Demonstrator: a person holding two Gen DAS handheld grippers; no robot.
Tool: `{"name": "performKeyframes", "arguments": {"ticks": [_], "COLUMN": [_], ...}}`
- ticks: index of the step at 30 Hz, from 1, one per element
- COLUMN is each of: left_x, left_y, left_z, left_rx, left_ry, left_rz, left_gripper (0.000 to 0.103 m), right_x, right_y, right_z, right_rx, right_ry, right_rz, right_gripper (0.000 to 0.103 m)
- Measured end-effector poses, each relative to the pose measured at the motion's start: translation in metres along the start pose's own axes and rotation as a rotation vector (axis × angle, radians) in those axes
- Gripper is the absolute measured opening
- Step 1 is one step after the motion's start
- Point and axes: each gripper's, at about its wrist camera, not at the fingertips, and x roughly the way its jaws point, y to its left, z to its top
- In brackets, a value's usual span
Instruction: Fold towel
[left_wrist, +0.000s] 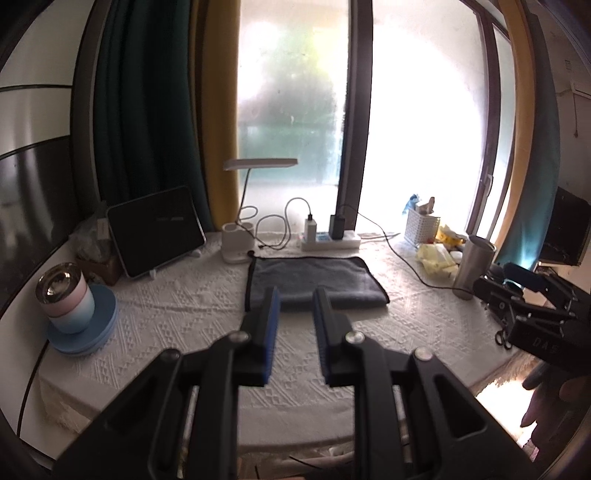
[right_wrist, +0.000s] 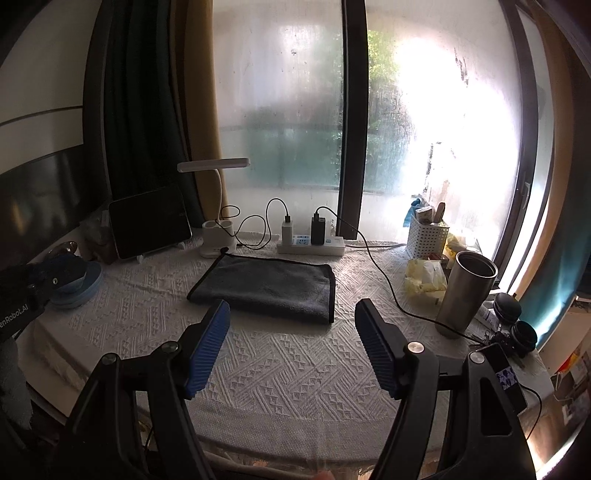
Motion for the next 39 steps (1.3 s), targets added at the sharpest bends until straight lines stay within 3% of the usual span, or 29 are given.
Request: {"name": "performKeyframes", "arguments": {"ticks": [27, 39], "left_x": [-0.061, -0.073], "left_y": [-0.003, -0.001], "left_z": [0.009, 0.009], "left_rx": [0.008, 0.004], "left_ry": [-0.113, -0.137], "left_rz": [0.022, 0.033], "left_gripper": [0.020, 0.020], "right_x": [-0.066, -0.076], "right_y": [0.019, 0.028], "right_z": [0.005, 0.003], "right_rx": [-0.029, -0.051], "right_ry": [-0.098, -0.111], "right_rz": [-0.005, 0.006], "right_gripper": [0.073, 0.073]}}
